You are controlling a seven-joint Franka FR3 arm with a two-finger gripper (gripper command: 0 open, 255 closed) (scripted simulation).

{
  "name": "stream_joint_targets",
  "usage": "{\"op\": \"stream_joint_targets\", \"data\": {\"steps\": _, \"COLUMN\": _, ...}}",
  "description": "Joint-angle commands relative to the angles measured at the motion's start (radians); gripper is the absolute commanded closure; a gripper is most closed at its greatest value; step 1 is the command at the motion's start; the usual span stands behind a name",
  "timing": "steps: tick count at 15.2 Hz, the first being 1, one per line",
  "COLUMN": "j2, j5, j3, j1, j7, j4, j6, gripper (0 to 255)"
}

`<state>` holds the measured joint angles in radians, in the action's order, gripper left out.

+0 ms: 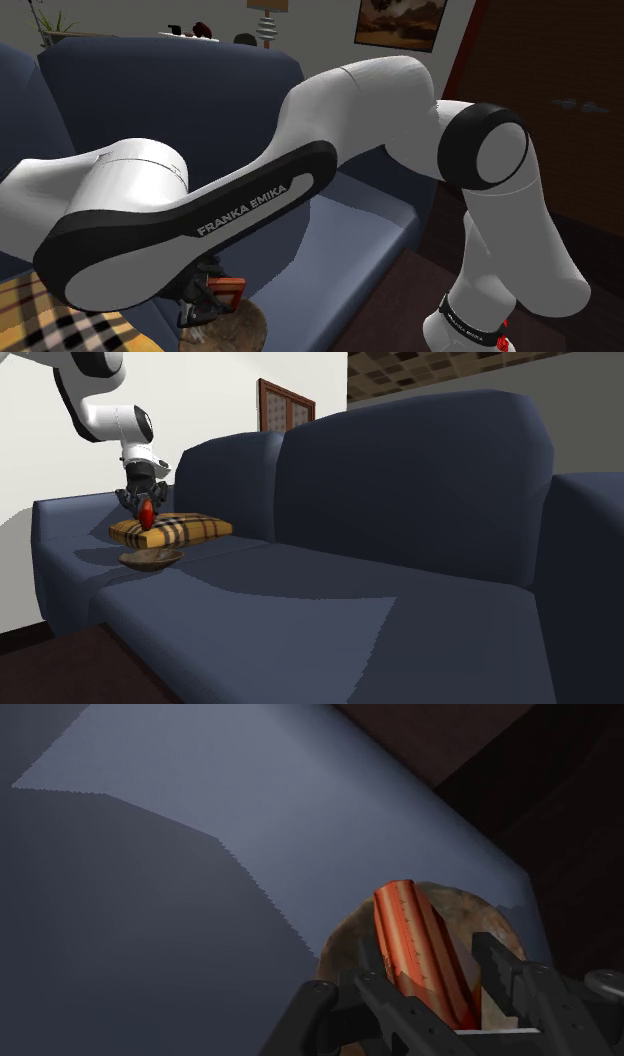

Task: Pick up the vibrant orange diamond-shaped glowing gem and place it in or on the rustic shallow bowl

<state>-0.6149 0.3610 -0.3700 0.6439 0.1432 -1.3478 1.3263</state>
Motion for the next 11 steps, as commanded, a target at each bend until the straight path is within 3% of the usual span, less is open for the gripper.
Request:
{"op": "stream_joint_targets", "data": {"steps": 1, "j2": -0.007, "j5": 0.001, "j3": 0.001, "j1": -0.001, "j7": 0.006, "j4": -0.017, "j6": 0.023, "gripper": 255}}
{"op": "stream_joint_targets", "data": {"steps": 11, "j2": -0.051, "j5": 0.013, "j3": 0.008, "j1": -0.005, "j7": 0.03, "j4": -0.073, "j6": 0.118, "gripper": 255}}
